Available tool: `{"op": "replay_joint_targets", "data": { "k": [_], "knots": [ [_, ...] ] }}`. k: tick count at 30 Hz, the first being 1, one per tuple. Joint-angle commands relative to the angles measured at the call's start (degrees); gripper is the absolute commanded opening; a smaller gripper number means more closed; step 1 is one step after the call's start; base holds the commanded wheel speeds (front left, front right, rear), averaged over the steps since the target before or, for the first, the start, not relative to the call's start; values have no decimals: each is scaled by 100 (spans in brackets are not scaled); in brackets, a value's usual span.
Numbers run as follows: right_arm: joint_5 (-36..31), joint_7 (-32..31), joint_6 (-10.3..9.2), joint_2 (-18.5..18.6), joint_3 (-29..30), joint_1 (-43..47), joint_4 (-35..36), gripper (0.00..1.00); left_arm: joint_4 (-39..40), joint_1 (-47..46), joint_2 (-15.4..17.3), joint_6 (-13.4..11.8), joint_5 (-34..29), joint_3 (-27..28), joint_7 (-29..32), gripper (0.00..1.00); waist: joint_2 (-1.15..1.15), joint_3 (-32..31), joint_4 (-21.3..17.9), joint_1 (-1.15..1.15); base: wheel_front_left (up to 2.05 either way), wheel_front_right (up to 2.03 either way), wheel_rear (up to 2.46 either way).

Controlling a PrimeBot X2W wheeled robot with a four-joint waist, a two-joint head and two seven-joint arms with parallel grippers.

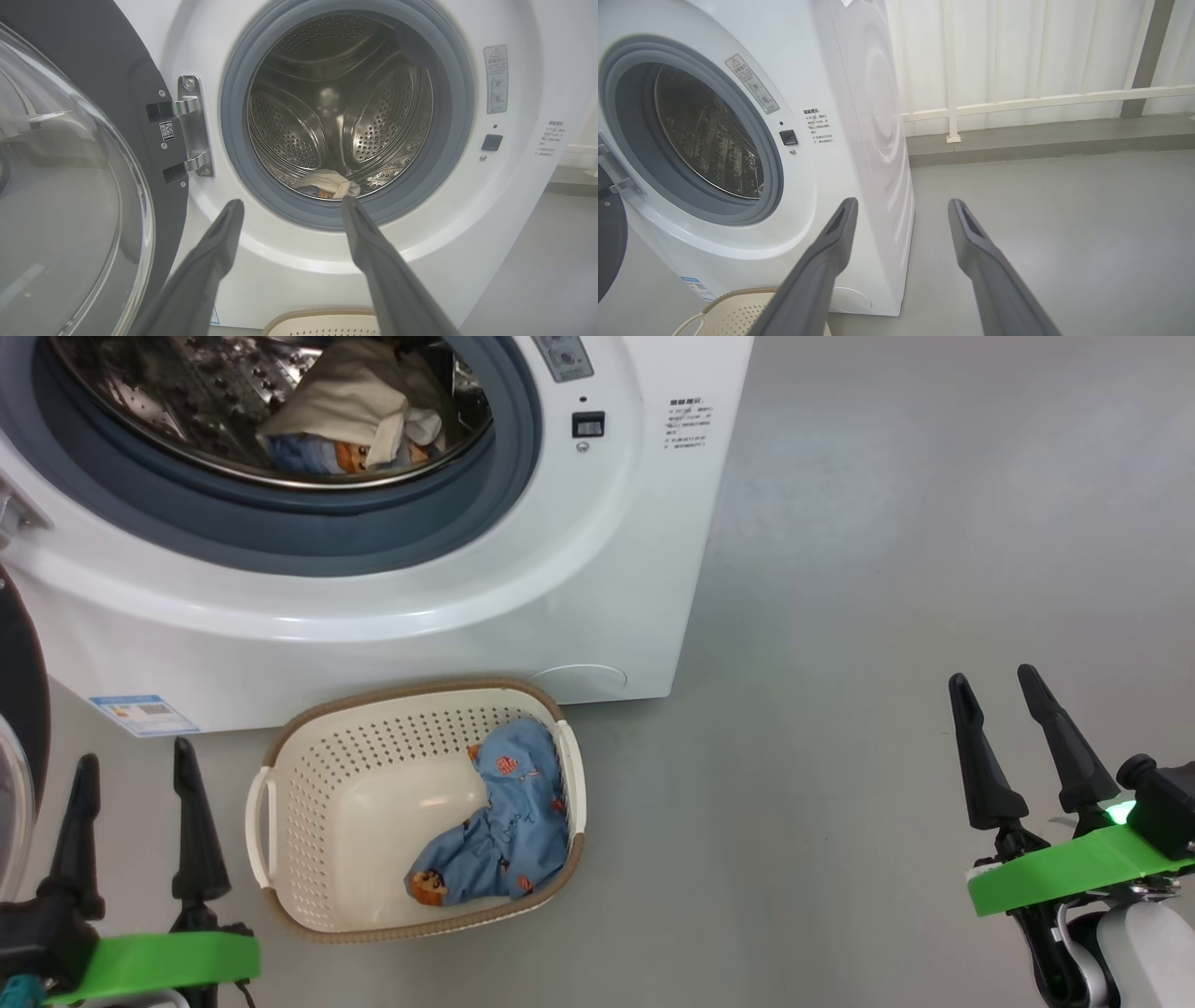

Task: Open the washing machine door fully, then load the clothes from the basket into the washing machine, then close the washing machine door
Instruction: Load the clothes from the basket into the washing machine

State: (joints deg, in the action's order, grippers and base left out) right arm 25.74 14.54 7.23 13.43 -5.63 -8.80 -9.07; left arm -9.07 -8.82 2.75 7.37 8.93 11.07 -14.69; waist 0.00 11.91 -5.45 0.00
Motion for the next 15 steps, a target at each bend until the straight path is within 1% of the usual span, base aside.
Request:
{"op": "replay_joint_targets", "data": {
  "k": [1, 8, 15],
  "knots": [
    [64, 46, 25, 123, -92, 83, 161, 100, 214, 80, 99, 12, 26, 187, -30, 100, 0, 7, -1, 0, 0, 0, 0],
    [57, 46, 25, 108, -78, 49, 178, 100, 270, 70, 68, 12, -11, 190, -30, 100, 0, 97, 3, 0, 0, 0, 0],
    [41, 46, 25, 64, -69, -67, 221, 100, 185, 52, 37, 12, 116, 75, -30, 100, 0, 298, -36, 0, 0, 0, 0]
  ]
}}
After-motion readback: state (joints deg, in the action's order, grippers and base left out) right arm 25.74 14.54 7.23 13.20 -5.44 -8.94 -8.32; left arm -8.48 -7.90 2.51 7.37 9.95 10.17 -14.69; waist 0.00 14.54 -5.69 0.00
